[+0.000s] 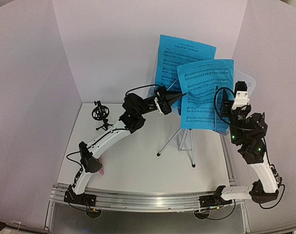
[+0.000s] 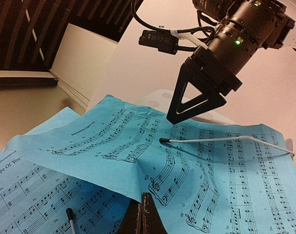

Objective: Set up the instrument practice props

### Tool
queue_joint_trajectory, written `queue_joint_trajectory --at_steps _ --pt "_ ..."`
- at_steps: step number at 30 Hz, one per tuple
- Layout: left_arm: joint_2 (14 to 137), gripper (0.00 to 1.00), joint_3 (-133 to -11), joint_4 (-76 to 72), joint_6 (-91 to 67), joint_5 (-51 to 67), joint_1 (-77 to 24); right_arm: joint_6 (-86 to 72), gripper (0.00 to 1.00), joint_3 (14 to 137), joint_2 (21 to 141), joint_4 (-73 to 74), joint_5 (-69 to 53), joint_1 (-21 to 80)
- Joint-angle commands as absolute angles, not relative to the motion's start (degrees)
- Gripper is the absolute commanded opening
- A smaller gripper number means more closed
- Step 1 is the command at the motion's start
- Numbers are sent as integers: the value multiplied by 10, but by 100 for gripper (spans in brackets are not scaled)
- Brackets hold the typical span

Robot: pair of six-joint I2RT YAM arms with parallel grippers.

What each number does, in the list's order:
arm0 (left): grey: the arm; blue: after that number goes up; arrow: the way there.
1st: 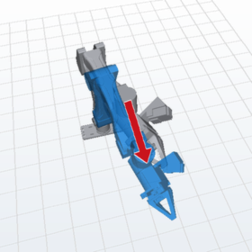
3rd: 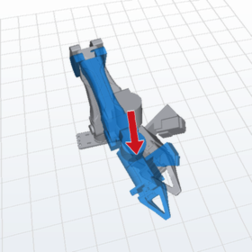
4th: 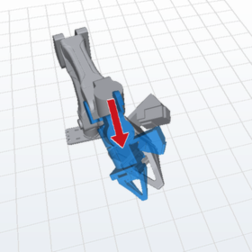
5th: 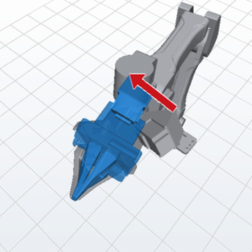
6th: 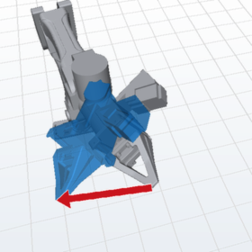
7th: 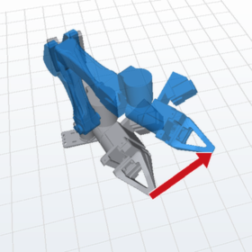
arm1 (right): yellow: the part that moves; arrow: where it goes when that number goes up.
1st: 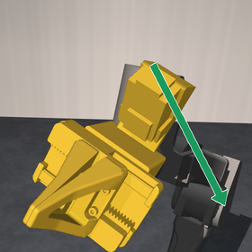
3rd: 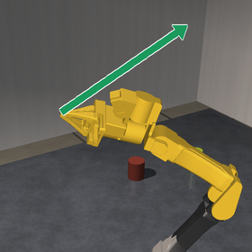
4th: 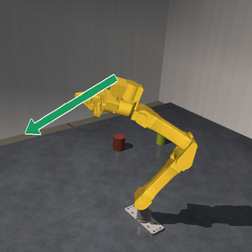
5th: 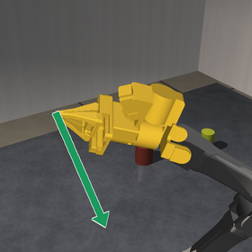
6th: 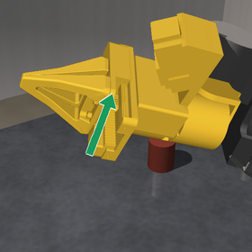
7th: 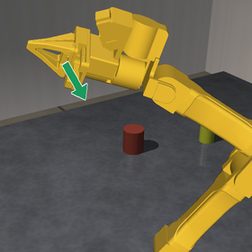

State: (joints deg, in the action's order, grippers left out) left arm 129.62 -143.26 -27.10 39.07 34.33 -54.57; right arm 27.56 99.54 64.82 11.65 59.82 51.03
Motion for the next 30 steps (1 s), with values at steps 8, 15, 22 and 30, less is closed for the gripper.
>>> queue_joint_trajectory --at_steps 8,15,22,30 --pt "1279 0 -1427 -302 385 339 -543 212 34 947 630 112 627 504" --pt "1277 0 -1422 -303 384 339 -543 189 6 946 626 114 621 504" --pt "1288 0 -1428 -303 395 325 -543 152 0 931 595 115 636 504" --pt "1291 16 -1424 -307 404 318 -543 96 0 920 568 118 652 504"
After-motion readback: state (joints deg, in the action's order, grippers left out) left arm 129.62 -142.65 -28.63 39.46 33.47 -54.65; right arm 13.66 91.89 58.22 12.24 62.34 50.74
